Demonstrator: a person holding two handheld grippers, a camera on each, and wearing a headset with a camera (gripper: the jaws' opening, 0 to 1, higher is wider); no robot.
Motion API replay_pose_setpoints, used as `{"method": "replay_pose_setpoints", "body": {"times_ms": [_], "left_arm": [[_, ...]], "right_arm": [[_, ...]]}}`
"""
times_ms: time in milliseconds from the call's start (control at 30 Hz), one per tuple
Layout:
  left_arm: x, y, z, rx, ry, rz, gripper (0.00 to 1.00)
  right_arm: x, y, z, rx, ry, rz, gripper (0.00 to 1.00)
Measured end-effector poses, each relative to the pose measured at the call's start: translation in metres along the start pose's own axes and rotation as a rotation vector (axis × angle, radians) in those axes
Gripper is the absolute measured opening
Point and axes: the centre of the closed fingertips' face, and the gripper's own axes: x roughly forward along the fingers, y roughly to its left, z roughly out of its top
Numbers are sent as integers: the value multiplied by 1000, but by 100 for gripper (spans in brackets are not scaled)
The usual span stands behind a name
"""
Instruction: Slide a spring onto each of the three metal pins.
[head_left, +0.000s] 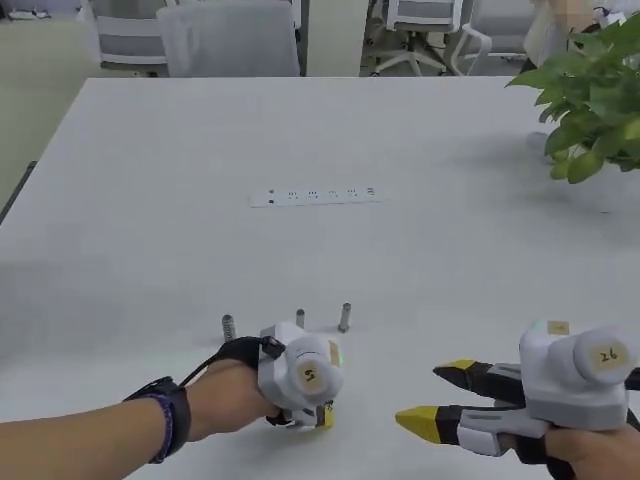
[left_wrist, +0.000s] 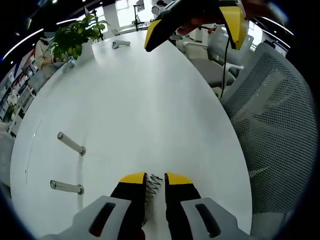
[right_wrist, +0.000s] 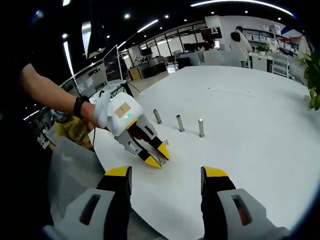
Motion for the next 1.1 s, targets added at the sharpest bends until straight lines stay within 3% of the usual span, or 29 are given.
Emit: {"method": "replay_pose_setpoints", "body": {"times_ms": [100, 167, 267, 500, 667, 767, 967, 1100], "left_arm": [[-5, 10, -7, -38, 4, 20, 9], [-11, 14, -1, -84, -48, 11, 13], [-22, 21, 0, -80, -67, 22, 15], [-19, 29, -24, -85, -5, 24, 15], [-15, 33, -22, -87, 5, 47, 8], [-11, 30, -16, -88, -4, 42, 6], [-6, 22, -22, -44, 38, 30, 5], [-9, 22, -23, -46, 44, 28, 4]], "right_arm": [[0, 0, -1, 0, 0, 0, 54], [0, 0, -2, 2, 1, 0, 54], [0, 0, -2, 4, -1, 0, 54], [1, 0, -3, 2, 3, 1, 54], [1, 0, -3, 5, 2, -2, 54], [1, -1, -3, 5, 5, -2, 54], [-1, -3, -3, 6, 6, -6, 54], [-1, -4, -4, 6, 8, -5, 54]]}}
